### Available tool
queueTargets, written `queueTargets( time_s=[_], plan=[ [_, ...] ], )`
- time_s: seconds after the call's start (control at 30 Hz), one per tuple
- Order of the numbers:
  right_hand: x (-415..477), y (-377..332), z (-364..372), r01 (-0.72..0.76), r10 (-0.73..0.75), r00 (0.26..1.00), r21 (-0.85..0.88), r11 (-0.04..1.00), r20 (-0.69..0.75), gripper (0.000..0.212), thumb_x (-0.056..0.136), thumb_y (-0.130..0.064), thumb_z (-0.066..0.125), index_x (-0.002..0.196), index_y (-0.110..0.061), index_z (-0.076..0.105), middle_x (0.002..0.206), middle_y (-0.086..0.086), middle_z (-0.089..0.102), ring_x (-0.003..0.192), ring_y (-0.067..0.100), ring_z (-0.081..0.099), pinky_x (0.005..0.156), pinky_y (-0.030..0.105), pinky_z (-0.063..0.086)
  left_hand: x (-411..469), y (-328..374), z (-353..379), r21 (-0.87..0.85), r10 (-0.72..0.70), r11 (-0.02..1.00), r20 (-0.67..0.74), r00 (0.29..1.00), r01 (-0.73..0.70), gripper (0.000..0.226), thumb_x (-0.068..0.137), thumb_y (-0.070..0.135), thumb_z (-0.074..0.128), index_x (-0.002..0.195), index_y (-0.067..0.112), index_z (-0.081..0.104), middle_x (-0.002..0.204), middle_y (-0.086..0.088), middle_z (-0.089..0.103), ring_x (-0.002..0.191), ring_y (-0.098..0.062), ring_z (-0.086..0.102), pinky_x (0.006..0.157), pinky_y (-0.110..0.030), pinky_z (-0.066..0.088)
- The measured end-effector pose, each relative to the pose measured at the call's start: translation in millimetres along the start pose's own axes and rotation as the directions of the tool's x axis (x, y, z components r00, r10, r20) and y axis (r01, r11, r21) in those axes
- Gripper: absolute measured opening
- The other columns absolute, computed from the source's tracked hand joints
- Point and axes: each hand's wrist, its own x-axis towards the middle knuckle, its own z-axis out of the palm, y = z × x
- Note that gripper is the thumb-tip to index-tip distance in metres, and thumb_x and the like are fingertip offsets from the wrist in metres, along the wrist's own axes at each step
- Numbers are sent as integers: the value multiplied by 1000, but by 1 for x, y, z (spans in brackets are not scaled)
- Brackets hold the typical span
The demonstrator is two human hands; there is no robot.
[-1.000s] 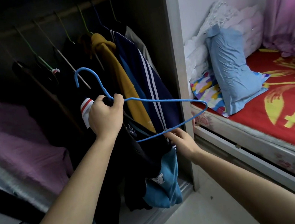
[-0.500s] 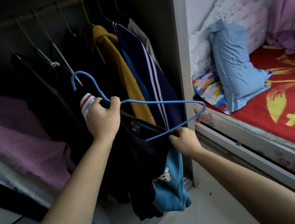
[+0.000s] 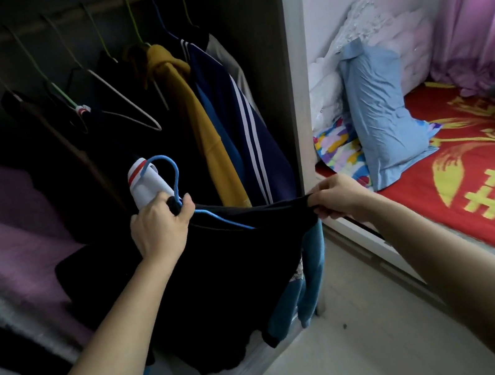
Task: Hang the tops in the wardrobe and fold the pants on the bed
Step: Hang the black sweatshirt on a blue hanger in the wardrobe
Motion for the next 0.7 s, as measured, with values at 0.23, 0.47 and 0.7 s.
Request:
queueTargets(
  time_s=[0.23, 0.47, 0.7],
  plan=[
    [1, -53, 17, 224, -220, 974, -64, 973, 59, 8, 84, -12, 69, 88, -13, 76, 58, 2, 68, 50, 10, 62, 44, 19, 47, 4, 29, 12, -53, 8, 999, 136, 991, -1, 60, 86, 78, 37, 82, 19, 45, 65, 6, 53, 56, -15, 48, 49, -31, 30],
    [1, -74, 11, 366, -411, 912, -417, 832, -20, 29, 94, -22, 51, 108, -29, 75, 91, -5, 65, 93, 19, 64, 79, 28, 48, 5, 40, 20, -363, -39, 909, 417, 908, 206, 59, 80, 80, 47, 104, 26, 48, 87, 1, 66, 83, -16, 64, 77, -41, 54],
    [-7, -67, -5, 603, -560, 782, -561, 567, 275, 34, 99, -41, 52, 130, -35, 63, 109, -3, 64, 100, 15, 58, 85, 25, 41, 7, 53, 21, -626, -52, 733, 339, 939, 267, 29, 84, 61, 64, 100, 39, 55, 105, 11, 66, 108, -12, 61, 97, -36, 50]
  ],
)
